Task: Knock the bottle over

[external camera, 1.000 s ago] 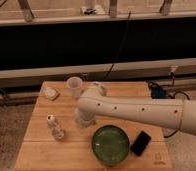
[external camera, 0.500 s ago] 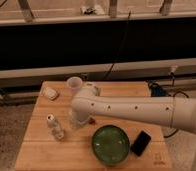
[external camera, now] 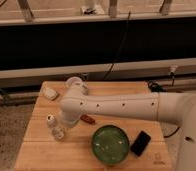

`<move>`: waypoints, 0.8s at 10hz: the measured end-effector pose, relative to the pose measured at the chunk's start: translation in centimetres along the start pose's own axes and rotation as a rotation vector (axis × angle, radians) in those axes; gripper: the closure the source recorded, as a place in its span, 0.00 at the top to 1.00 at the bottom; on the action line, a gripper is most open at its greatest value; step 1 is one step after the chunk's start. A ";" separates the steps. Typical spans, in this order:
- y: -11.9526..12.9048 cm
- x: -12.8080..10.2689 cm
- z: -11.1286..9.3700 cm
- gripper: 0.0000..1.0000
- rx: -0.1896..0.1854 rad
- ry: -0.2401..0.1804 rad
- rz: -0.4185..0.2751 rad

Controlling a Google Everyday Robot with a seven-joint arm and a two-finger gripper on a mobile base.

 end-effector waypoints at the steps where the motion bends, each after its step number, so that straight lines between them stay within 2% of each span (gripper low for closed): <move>1: -1.0 -0.6 0.3 0.02 0.002 -0.004 -0.013; 6: -4.8 -4.2 1.7 0.02 0.004 -0.030 -0.097; 8: -5.0 -4.9 1.6 0.02 0.000 -0.033 -0.116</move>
